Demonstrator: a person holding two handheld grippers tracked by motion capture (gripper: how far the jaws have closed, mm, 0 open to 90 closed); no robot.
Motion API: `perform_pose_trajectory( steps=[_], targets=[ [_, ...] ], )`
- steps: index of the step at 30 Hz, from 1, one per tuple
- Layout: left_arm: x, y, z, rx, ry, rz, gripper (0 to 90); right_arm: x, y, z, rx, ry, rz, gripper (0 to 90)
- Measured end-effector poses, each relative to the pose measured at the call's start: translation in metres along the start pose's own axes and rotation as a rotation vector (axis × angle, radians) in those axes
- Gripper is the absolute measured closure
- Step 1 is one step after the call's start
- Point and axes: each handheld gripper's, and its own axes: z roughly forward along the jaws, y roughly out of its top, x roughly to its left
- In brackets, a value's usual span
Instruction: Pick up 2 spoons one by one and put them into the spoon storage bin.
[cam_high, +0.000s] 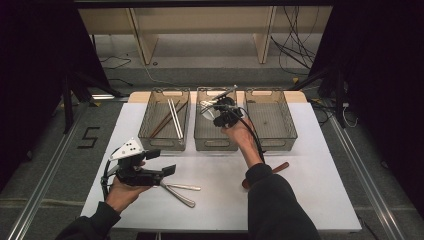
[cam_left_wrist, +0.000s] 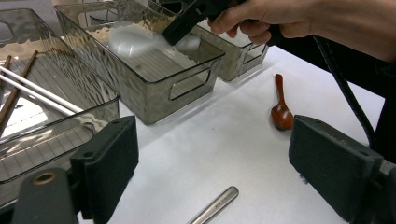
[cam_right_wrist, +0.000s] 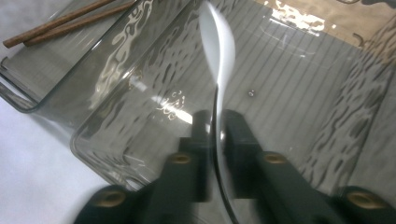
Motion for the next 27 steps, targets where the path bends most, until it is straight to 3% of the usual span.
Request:
perform_pose_trajectory(
  steps=[7, 9, 13, 16, 20, 27],
  targets=[
    [0.000, 0.000, 0.000, -0.001, -0.001, 0.001, 15.6, -0.003, 0.000, -0.013, -0.035, 0.055, -0.016, 52.3],
    [0.000, 0.000, 0.000, -0.002, -0.001, 0.005, 15.5, -0.004, -0.003, -0.020, -0.043, 0.075, -0.037, 46.8],
    [0.000, 0.000, -0.001, -0.002, 0.000, 0.006, 15.6, -0.003, -0.012, -0.038, -0.047, 0.129, -0.124, 38.2],
    [-0.001, 0.000, 0.000, -0.005, -0.001, 0.004, 15.6, -0.003, -0.023, -0.058, -0.064, 0.195, -0.180, 36.0],
    [-0.001, 0.000, 0.000, -0.003, 0.000, 0.004, 15.6, -0.003, -0.043, -0.076, -0.056, 0.236, -0.228, 34.2],
    [-0.002, 0.000, 0.001, 0.003, 0.001, 0.007, 15.6, -0.010, -0.085, -0.090, -0.037, 0.231, -0.236, 31.5]
  ],
)
